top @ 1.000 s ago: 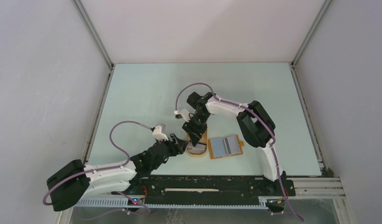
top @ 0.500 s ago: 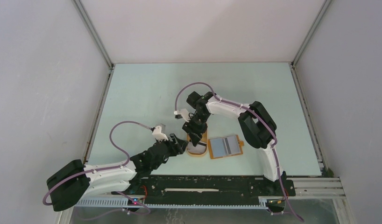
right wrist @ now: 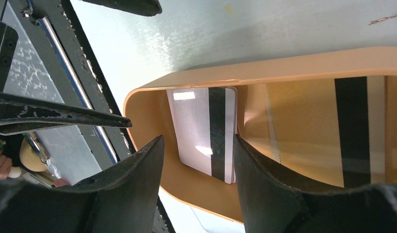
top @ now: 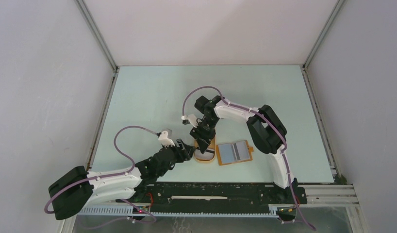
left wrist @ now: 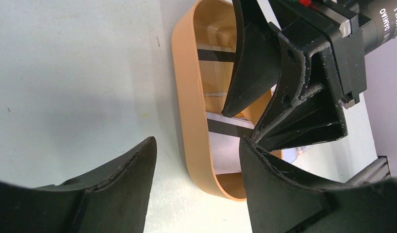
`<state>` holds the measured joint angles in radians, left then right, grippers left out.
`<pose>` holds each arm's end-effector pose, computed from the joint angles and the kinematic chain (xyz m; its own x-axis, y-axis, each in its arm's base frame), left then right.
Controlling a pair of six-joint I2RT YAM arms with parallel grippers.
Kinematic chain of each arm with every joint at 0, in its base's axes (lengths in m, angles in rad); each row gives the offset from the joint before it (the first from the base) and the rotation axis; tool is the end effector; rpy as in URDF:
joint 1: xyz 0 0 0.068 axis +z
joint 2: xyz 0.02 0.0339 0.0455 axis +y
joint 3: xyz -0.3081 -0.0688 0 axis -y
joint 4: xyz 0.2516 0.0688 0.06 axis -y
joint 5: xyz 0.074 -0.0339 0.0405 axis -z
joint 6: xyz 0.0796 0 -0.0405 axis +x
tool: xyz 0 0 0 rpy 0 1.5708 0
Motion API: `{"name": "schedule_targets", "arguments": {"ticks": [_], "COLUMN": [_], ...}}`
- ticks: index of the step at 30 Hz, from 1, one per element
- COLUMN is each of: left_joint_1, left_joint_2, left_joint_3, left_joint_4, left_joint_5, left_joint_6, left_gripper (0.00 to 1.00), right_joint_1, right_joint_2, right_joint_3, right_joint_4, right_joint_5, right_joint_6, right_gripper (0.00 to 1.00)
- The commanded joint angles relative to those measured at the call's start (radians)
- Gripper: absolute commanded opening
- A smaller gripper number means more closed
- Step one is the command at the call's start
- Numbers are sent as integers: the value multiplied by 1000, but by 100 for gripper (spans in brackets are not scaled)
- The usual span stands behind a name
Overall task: Put the credit cards into the card holder
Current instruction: Pick up the credit card from the storage box.
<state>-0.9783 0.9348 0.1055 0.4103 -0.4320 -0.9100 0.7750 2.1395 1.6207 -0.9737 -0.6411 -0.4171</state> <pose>0.1308 -0.1347 0.1568 -0.5656 -0.4437 -0.6951 0.1519 0.7724 -0.6167 0.2846 0.3453 0.1631 -0.4105 -0.8565 -0.3131 -0.8318 0.2110 0.5134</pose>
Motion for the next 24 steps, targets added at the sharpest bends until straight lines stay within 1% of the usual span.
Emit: {"name": "schedule_targets", "arguments": {"ticks": [1,14,24], "left_joint_1": [7,7,7], "left_joint_2": [-18,-31,-16], "left_joint_3": [-15,-15,-6], "left_joint_4": [30,20,21], "left_joint_5": [0,-3,1], "left_joint_6": [-12,-14,-12], "left_gripper": [68,67,67], "right_joint_1": [7,-5,-14], "right_joint_2": [18,-12,-7], "right_joint_3": [42,55,48], "right_joint_4": [-28,-72,-8], "right_joint_5": [-49,-166,-13], "right_joint_6": [-17,-37,4], "right_gripper": [62,58,61]}}
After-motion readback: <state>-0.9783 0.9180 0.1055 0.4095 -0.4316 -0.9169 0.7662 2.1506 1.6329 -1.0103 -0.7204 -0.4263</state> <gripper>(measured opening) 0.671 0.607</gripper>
